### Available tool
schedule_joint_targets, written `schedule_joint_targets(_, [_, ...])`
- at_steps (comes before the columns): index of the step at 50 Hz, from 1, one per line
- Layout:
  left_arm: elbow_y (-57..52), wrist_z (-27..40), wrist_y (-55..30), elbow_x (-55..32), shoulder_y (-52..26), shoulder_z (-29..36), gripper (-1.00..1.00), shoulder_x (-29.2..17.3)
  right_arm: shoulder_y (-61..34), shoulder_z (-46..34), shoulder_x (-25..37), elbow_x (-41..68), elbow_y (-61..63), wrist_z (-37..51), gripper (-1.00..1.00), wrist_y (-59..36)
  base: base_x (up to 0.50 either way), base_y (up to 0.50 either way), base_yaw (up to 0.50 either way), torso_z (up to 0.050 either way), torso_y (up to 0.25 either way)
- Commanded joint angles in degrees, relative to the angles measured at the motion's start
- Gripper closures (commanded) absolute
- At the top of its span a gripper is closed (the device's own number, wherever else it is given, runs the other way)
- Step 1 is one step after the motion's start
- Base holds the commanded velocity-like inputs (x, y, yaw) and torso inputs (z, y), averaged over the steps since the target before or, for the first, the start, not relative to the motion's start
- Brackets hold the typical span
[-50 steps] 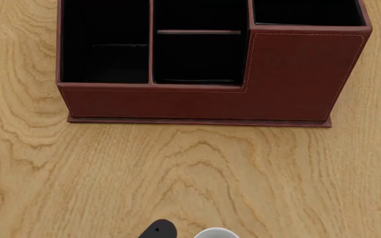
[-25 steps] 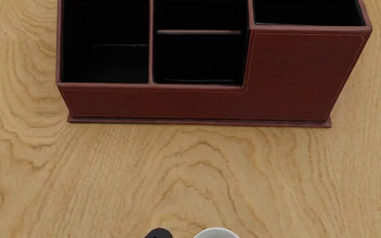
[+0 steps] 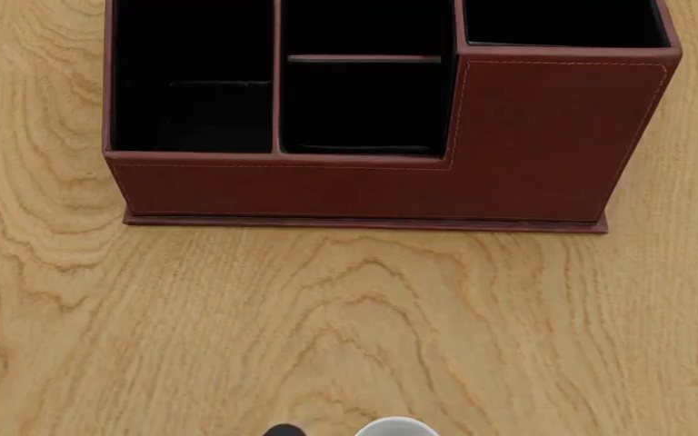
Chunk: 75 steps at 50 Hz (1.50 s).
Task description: Pick up the white mug and place it to the right of the caddy.
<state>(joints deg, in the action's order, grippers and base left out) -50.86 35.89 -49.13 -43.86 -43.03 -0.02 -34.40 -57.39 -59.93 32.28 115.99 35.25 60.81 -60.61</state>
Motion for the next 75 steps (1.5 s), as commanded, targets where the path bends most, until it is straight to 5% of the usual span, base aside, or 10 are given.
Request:
schedule_joint_targets(1, [0.47, -0.35, 1.36, 0.8, 1.14, 0.23, -1.0, -0.11, 0.29, -0.63, -0.54, -0.72, -0.84, -0.73, -1.0, -0.13, 0.0, 0.0, 0.0, 0.0, 0.0])
schedule_joint_targets(75, [1.56, 0.28, 3.35, 1.24, 2.37, 1.07, -1.0, -1.39, 2.53, -3.62, -1.45, -6.34, -5.77, -6.19, -1.0, -0.92, 0.0, 0.0, 0.0, 0.0, 0.0])
